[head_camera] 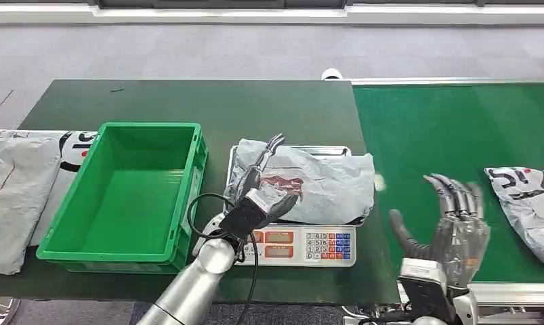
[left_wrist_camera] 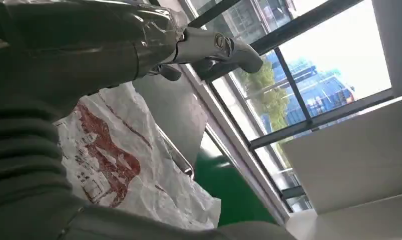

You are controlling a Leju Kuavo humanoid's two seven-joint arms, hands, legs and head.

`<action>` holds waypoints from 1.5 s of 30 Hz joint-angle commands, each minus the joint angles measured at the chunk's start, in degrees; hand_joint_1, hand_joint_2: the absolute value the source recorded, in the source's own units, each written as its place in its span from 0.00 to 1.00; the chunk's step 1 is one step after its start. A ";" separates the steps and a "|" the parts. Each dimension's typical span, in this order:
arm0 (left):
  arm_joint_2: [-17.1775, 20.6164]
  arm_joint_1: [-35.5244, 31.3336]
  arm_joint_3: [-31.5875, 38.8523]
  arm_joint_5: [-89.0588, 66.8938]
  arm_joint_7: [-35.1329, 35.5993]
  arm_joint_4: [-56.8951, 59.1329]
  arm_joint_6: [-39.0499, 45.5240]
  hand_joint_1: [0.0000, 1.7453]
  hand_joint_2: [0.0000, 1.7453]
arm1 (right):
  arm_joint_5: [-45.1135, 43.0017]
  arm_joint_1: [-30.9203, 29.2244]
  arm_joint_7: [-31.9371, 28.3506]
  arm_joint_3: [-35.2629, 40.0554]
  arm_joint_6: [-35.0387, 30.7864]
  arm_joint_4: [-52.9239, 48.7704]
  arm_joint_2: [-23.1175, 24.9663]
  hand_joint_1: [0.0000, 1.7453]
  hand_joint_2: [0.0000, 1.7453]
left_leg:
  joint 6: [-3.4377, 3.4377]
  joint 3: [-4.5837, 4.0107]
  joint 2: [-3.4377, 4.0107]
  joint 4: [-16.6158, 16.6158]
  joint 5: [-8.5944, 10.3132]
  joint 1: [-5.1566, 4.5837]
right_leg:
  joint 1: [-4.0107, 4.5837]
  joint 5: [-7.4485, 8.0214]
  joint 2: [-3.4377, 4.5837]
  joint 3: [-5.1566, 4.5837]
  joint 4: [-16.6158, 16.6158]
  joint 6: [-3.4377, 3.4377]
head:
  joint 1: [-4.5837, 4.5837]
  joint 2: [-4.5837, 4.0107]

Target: Moved the parcel from conveyor to table for the left to box.

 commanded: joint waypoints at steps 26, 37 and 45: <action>-1.49 -22.99 -25.80 -9.90 19.06 34.14 -2.26 0.00 1.00 | -11.39 -5.14 -10.88 8.65 4.84 -4.81 -1.82 0.00 1.00 | -0.03 0.22 0.01 -0.06 0.10 0.04 | 0.06 0.12 -0.25 0.23 -0.14 -0.04 | -0.02 0.00; -1.49 -25.29 -33.43 -10.10 23.07 36.62 -4.23 0.00 1.00 | -12.25 -6.35 -11.35 6.23 7.00 -5.86 -1.38 0.00 1.00 | 0.01 0.10 -0.05 0.00 0.13 -0.02 | -0.01 0.12 -0.19 0.12 -0.05 -0.01 | 0.00 0.02; -1.49 -25.29 -33.43 -10.10 23.07 36.62 -4.23 0.00 1.00 | -12.25 -6.35 -11.35 6.23 7.00 -5.86 -1.38 0.00 1.00 | -0.02 0.15 0.01 -0.03 0.12 0.01 | 0.03 0.13 -0.17 0.17 -0.10 -0.03 | -0.02 0.00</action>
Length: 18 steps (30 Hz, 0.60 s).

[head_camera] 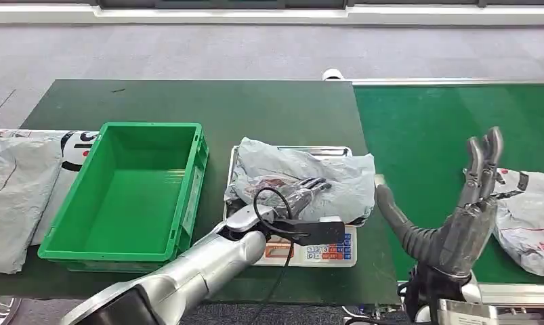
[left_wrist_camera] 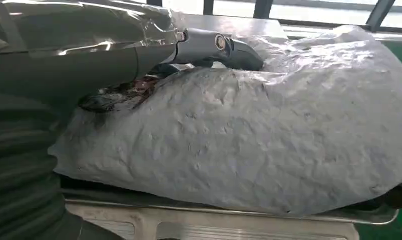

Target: Moved the parcel from conveyor to table for the left to box.

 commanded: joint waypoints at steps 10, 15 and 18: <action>-0.22 -3.17 -5.04 1.00 1.03 4.47 0.18 0.00 1.00 | -0.30 -1.66 -0.03 -0.50 0.45 0.82 -0.51 0.00 1.00 | -0.06 0.05 0.10 -0.03 -0.01 0.04 | 0.05 0.02 0.00 0.05 -0.06 -0.04 | 0.00 -0.02; -0.22 -3.46 -4.43 3.12 0.53 4.54 2.57 0.00 1.00 | -0.55 -1.53 -0.34 -0.40 0.92 0.45 0.13 0.00 1.00 | -0.07 0.07 0.11 -0.05 -0.01 0.07 | 0.07 0.02 -0.01 0.07 -0.08 -0.05 | 0.00 -0.02; -0.22 -3.79 -3.72 4.55 0.45 3.79 4.15 0.00 1.00 | 0.36 -2.83 0.56 -0.20 1.52 0.53 1.17 0.00 1.00 | -0.09 0.09 0.14 -0.07 0.00 0.07 | 0.09 0.04 0.00 0.10 -0.11 -0.07 | 0.00 -0.02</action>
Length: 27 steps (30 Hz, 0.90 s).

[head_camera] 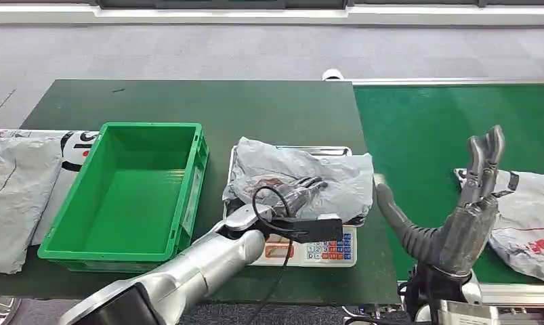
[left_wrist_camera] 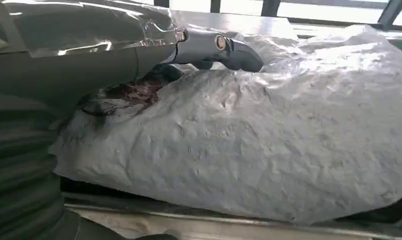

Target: Moved the parcel from conveyor to table for the left to box.

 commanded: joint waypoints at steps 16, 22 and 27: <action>0.93 -1.06 7.27 -6.40 -10.98 -20.30 -2.29 0.00 1.00 | -2.16 5.72 -2.10 -3.51 0.73 -2.38 0.00 0.00 1.00 | -0.09 0.20 -0.06 -0.18 0.00 0.08 | 0.09 -0.03 -0.24 0.28 -0.22 -0.08 | 0.00 0.00; 0.03 0.19 7.86 -8.01 -11.01 -22.81 -4.67 0.00 1.00 | -1.87 7.48 -2.33 -3.99 0.51 -4.11 0.45 0.00 1.00 | -0.06 0.09 -0.04 -0.11 -0.03 0.05 | 0.06 -0.02 -0.20 0.16 -0.15 -0.06 | 0.00 0.00; -0.22 -0.67 7.88 -7.97 -10.84 -20.62 -5.41 0.00 0.00 | -1.89 8.02 -2.39 -3.97 0.44 -4.50 0.32 0.00 1.00 | -0.07 0.18 0.09 -0.16 -0.04 0.09 | 0.11 0.03 -0.08 0.22 -0.23 -0.06 | 0.02 0.02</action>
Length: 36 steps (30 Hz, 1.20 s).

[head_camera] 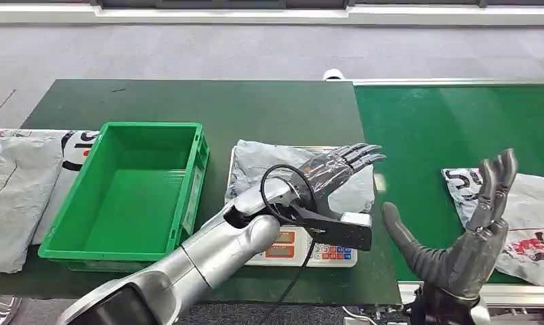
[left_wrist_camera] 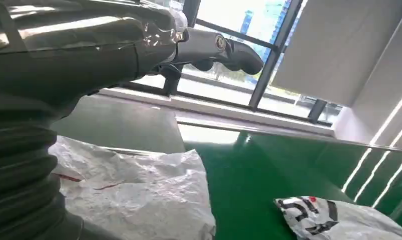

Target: Moved the parcel from conveyor to table for the left to box.

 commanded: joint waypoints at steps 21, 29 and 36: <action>-0.28 -8.63 -6.20 14.88 13.27 26.22 7.12 0.00 1.00 | -1.28 -5.80 0.65 -0.08 3.09 5.18 -1.39 0.00 1.00 | -0.12 0.30 0.37 -0.25 0.09 0.12 | 0.14 0.20 0.16 0.26 -0.34 -0.08 | -0.02 -0.02; -0.28 -9.35 -4.11 14.94 14.23 28.18 7.70 0.00 1.00 | -0.63 -7.01 1.46 1.06 2.75 5.55 -0.92 0.00 1.00 | -0.10 0.23 0.29 -0.12 0.05 0.09 | 0.10 0.10 0.22 0.18 -0.15 -0.06 | -0.02 0.00; -0.28 -9.04 -3.54 14.48 15.32 28.41 7.26 0.00 1.00 | -0.16 -8.34 2.41 0.95 2.67 5.96 -1.19 0.00 1.00 | -0.12 0.25 0.33 -0.18 0.08 0.11 | 0.12 0.14 0.22 0.25 -0.24 -0.07 | -0.02 -0.02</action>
